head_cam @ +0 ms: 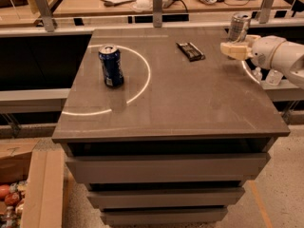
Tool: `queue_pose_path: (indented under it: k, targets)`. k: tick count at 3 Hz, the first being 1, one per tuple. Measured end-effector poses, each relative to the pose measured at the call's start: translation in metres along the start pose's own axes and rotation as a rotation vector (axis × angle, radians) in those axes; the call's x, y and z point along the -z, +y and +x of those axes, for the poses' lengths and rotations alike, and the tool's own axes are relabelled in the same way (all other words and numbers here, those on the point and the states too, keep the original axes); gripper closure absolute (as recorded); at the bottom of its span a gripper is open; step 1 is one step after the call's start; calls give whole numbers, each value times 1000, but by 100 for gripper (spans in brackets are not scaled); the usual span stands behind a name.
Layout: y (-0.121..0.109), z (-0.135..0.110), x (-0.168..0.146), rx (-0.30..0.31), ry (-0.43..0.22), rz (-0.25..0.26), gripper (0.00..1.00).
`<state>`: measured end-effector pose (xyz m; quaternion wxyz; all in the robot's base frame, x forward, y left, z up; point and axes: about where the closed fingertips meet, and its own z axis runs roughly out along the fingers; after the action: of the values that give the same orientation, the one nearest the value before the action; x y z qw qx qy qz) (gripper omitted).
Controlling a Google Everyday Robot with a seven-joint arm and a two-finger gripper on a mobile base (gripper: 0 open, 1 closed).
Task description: Move redbull can near rxbar chocolate
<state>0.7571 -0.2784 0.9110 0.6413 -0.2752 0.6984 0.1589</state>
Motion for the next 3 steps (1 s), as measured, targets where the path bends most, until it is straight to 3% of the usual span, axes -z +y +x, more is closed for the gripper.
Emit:
queue_pose_path:
  k: [2,3]
  targets:
    - [-27,33,-53,-89,39,-21,100]
    - [-25,44,-81,-106,79,-63,75]
